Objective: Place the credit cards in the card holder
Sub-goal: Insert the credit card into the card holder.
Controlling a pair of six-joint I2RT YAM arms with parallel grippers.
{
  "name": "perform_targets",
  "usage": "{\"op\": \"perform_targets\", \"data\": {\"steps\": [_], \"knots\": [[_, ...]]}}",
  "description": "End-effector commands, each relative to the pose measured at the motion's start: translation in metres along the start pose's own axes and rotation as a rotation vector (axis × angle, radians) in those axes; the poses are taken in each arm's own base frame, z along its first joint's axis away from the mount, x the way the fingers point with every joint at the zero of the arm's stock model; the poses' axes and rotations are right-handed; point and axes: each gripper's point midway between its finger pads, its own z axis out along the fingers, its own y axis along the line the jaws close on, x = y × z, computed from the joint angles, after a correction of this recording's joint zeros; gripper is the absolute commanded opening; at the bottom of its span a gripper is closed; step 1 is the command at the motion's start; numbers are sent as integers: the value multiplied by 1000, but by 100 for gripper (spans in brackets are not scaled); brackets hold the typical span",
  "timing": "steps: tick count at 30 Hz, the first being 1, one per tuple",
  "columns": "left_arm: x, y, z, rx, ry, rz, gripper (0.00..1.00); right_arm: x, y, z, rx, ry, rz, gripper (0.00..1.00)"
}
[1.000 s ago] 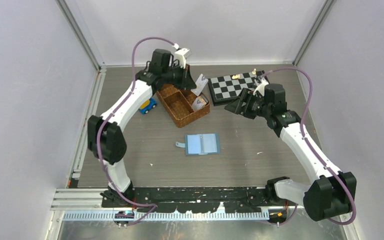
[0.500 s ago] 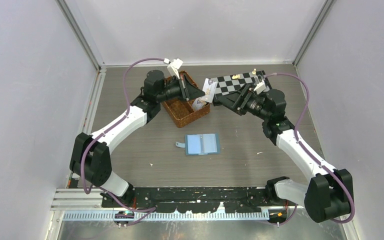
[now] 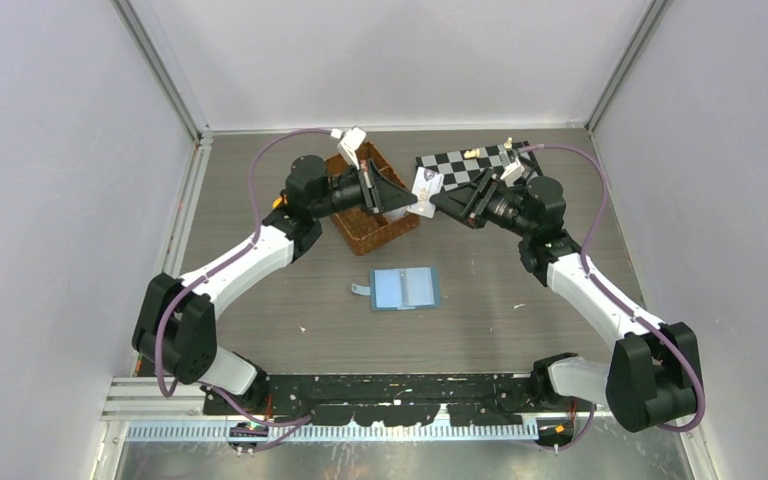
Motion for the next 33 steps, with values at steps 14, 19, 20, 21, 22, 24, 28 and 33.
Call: {"op": "perform_targets", "data": {"steps": [14,19,20,21,22,24,28,33], "knots": [[29,21,-5,-109,81,24,36,1,16,2,-52,32,-29,3],[60,70,-38,-369,163,66,51,32,-37,-9,167,131,-27,0],[67,78,-45,-412,179,66,52,41,-45,-11,197,164,-25,1],[73,84,-52,-443,193,64,52,50,-53,-13,220,197,-24,1],[80,90,-58,-474,208,59,53,60,-59,-15,244,231,-14,0],[95,101,-71,-527,237,41,54,79,-71,-16,281,293,-6,0],[122,120,-91,-611,294,0,56,112,-87,-10,322,403,-11,0],[145,137,-101,-663,347,-54,58,138,-106,0,382,483,-19,1]]}}
